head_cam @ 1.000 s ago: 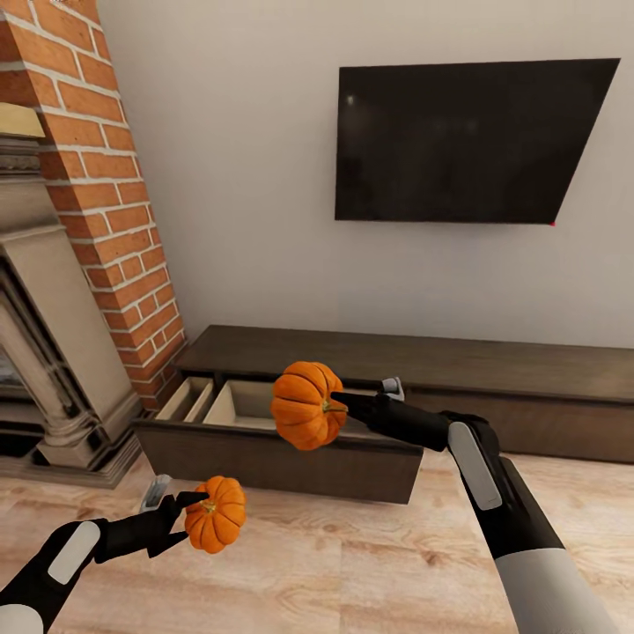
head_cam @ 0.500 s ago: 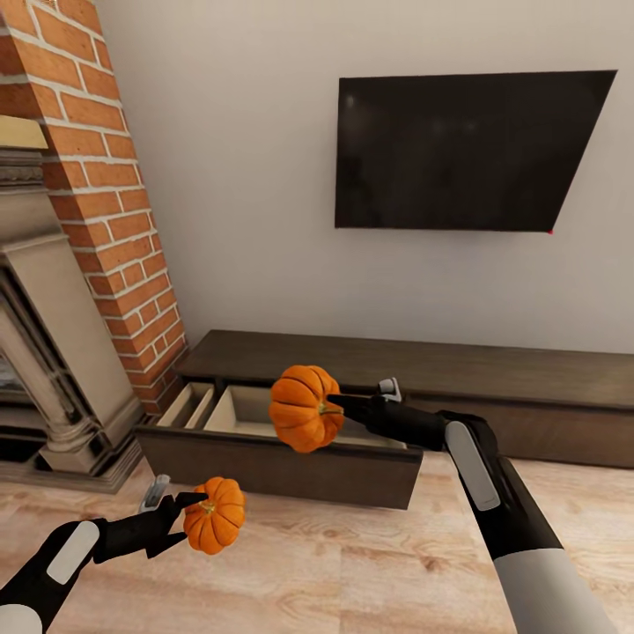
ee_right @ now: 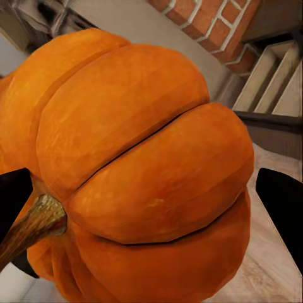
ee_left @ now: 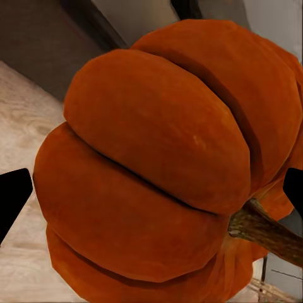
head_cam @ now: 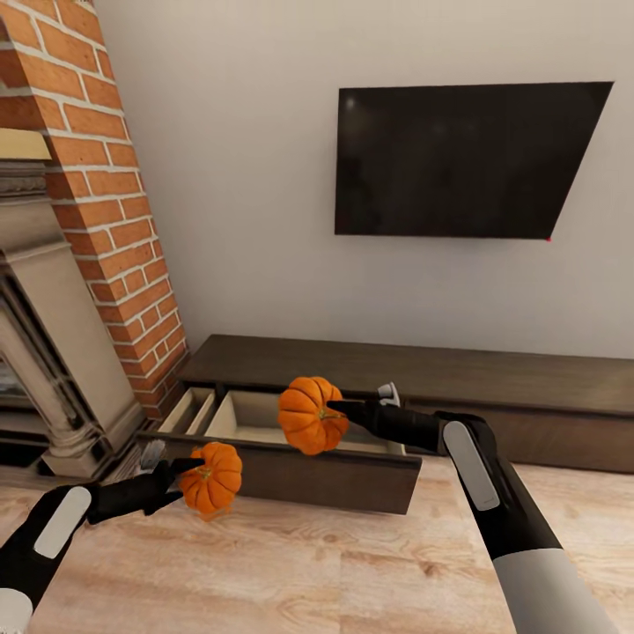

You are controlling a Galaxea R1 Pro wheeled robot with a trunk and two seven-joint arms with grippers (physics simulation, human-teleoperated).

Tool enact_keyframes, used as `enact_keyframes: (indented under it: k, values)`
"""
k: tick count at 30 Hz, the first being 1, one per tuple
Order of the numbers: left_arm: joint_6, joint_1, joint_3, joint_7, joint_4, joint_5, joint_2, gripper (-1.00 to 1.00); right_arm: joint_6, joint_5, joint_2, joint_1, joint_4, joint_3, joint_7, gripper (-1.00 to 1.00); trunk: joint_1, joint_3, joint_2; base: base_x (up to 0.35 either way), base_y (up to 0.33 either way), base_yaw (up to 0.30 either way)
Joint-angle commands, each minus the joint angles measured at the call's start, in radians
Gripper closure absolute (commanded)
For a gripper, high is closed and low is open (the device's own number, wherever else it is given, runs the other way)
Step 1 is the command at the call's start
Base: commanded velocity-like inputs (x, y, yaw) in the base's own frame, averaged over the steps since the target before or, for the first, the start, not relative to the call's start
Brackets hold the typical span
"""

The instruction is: Place each of the two pumpkins and all three candles from the living room inside a cabinet in the living room (use any cabinet), then make sure every cabinet is closed, and position the cauldron so it is next to a table in the living room.

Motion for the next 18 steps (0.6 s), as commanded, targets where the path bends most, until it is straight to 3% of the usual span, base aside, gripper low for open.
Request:
enact_keyframes:
  k: [1,5,7,13,18]
  values:
    - [0.006,-0.001,0.002,-0.004,-0.015,-0.011,0.003,1.00,0.002,0.001,-0.001,-0.001,-0.001,0.001,0.005,1.00,-0.004,0.002,0.007,0.000,0.000,0.000]
    - [0.007,-0.019,0.006,-0.004,-0.086,-0.009,0.021,1.00,0.001,0.002,0.000,-0.001,0.003,0.001,-0.006,1.00,-0.019,0.015,0.035,0.000,0.000,0.000]
    - [0.007,-0.045,0.008,-0.004,-0.101,-0.008,0.021,1.00,0.001,0.003,-0.001,-0.001,0.003,0.002,-0.042,1.00,-0.027,0.021,0.049,0.000,0.000,0.000]
    - [0.006,-0.094,0.009,-0.002,-0.110,-0.008,0.017,1.00,-0.001,0.001,-0.001,-0.001,-0.007,0.003,-0.195,1.00,-0.050,0.040,0.091,0.000,0.000,0.000]
    - [-0.001,-0.114,0.010,-0.002,-0.113,-0.008,0.013,1.00,0.000,-0.004,0.010,-0.002,-0.005,0.005,-0.382,1.00,-0.069,0.055,0.126,0.000,0.000,0.000]
